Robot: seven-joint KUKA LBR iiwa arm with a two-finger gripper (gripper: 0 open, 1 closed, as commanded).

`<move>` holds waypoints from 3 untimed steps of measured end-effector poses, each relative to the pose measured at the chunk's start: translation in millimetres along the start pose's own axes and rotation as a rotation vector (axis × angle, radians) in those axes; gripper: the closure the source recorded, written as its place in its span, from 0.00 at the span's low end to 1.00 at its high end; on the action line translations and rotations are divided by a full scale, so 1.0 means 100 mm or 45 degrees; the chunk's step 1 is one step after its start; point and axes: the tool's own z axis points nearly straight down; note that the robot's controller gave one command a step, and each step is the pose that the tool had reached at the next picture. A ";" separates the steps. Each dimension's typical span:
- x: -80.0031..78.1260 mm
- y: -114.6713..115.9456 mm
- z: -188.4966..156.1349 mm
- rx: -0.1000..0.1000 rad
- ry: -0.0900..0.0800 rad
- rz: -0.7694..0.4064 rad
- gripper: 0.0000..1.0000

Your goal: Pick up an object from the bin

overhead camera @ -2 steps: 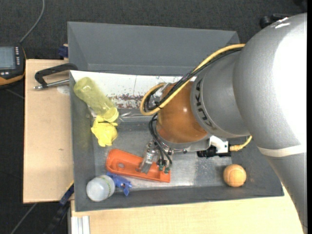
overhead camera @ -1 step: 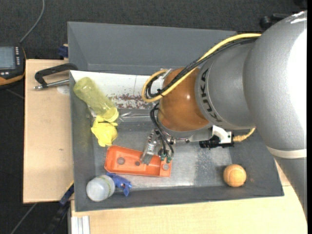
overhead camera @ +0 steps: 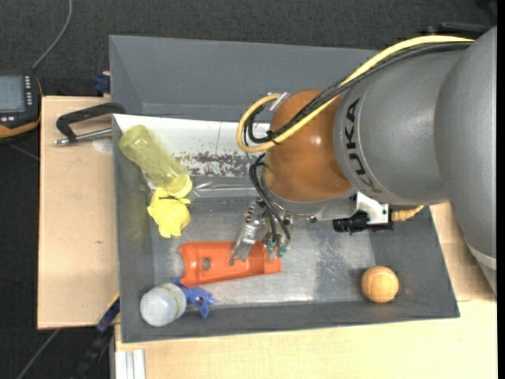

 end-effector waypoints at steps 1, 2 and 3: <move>-0.24 -0.02 0.06 -0.014 -0.020 -0.042 1.00; -0.17 -0.06 0.04 0.008 0.014 -0.043 1.00; -0.24 0.01 -0.54 -0.006 -0.007 -0.061 1.00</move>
Offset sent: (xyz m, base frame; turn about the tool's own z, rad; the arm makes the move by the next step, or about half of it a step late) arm 0.0084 0.0002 0.1585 -0.0348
